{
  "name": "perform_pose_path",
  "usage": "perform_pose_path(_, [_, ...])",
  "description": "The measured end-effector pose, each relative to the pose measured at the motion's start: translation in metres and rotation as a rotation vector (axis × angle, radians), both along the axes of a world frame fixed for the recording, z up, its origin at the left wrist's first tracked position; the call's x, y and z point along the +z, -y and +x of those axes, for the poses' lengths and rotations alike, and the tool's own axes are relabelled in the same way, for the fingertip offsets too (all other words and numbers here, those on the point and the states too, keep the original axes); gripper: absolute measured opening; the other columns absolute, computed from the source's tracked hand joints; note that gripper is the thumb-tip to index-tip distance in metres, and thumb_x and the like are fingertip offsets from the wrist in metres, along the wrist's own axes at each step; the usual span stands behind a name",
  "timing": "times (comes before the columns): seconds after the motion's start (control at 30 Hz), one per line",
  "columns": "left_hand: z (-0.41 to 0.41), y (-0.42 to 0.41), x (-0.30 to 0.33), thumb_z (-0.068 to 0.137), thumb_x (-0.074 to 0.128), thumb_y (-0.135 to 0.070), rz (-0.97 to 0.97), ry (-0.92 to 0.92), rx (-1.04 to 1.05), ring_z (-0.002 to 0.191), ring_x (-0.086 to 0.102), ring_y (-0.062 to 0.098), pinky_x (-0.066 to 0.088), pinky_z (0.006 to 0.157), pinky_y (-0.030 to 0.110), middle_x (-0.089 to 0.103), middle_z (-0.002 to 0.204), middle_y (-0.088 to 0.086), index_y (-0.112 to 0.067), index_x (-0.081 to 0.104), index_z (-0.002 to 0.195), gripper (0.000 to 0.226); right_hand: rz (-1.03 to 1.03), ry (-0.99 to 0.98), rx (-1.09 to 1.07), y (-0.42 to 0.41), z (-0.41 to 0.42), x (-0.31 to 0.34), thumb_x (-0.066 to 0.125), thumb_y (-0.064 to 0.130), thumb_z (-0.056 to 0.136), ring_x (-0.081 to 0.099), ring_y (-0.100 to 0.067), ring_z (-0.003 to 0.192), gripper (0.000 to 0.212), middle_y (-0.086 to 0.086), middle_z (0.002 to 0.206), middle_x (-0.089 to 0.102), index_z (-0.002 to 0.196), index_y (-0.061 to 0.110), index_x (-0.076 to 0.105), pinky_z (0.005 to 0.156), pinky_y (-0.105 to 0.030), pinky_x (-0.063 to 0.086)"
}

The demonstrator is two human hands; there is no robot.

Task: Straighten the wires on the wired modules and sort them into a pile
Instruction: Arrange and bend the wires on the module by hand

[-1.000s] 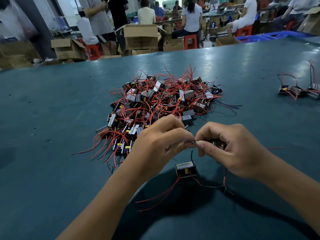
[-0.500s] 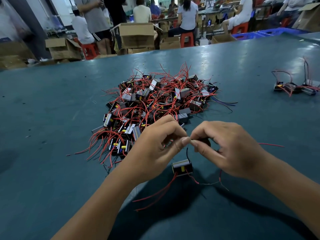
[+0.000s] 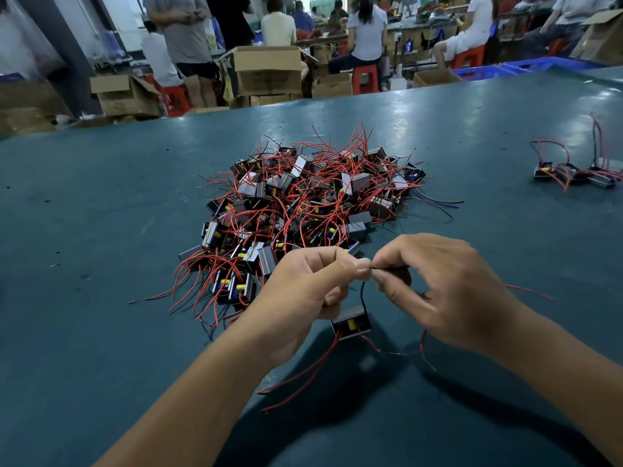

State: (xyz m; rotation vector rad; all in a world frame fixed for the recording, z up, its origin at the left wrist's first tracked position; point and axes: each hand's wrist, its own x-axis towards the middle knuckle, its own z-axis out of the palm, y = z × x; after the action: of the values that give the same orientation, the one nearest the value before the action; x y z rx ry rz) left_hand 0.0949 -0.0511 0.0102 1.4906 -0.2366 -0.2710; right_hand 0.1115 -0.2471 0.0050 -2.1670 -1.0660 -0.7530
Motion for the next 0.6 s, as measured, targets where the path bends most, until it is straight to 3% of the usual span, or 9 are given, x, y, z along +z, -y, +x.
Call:
perform_pose_path(0.1, [0.0021,-0.0006,-0.0008,0.086,0.070,-0.028,0.018,0.033,0.021,0.050,0.032,0.008,0.030,0.047,0.016,0.042,0.055,-0.006,-0.019,0.070,0.075,0.014,0.131,-0.110,0.019,-0.0011,-0.0003,-0.0029,0.063,0.019,0.093,0.056,0.001,0.063,0.004,0.013,0.072,0.062,0.092,0.016,0.065,0.061,-0.010,0.040])
perform_pose_path(0.17, [0.0034,-0.0016,-0.0029,0.085,0.071,-0.027,0.012,0.053,0.031,0.049,0.034,0.008,0.031,0.047,0.017,0.043,0.056,-0.004,-0.017,0.071,0.079,0.012,0.191,-0.139,0.015,-0.0016,0.0007,-0.0060,0.065,0.018,0.093,0.055,0.008,0.062,0.009,0.018,0.073,0.065,0.102,0.017,0.066,0.061,-0.003,0.036])
perform_pose_path(0.3, [0.0043,-0.0016,-0.0060,0.084,0.071,-0.027,0.017,0.053,0.054,0.049,0.034,0.008,0.032,0.048,0.018,0.042,0.056,-0.003,-0.019,0.071,0.078,0.010,0.157,-0.196,0.060,-0.0007,0.0022,-0.0069,0.063,0.026,0.096,0.053,-0.006,0.053,0.033,0.012,0.074,0.067,0.129,0.027,0.059,0.052,-0.017,0.043])
perform_pose_path(0.47, [0.0043,0.0001,-0.0054,0.081,0.068,-0.024,0.041,0.075,0.078,0.048,0.035,0.006,0.031,0.047,0.017,0.044,0.054,-0.008,-0.023,0.070,0.069,0.012,0.112,-0.205,0.083,-0.0003,0.0026,-0.0048,0.064,0.024,0.094,0.060,-0.012,0.056,0.024,0.011,0.075,0.068,0.118,0.028,0.064,0.053,-0.024,0.047])
perform_pose_path(0.6, [0.0052,0.0000,-0.0063,0.082,0.069,-0.024,0.045,0.088,0.085,0.048,0.035,0.005,0.031,0.046,0.016,0.045,0.054,-0.009,-0.018,0.071,0.075,0.009,0.100,-0.191,0.040,-0.0018,0.0026,-0.0024,0.064,0.023,0.095,0.050,-0.001,0.049,0.017,0.016,0.071,0.066,0.111,0.020,0.064,0.050,-0.007,0.030])
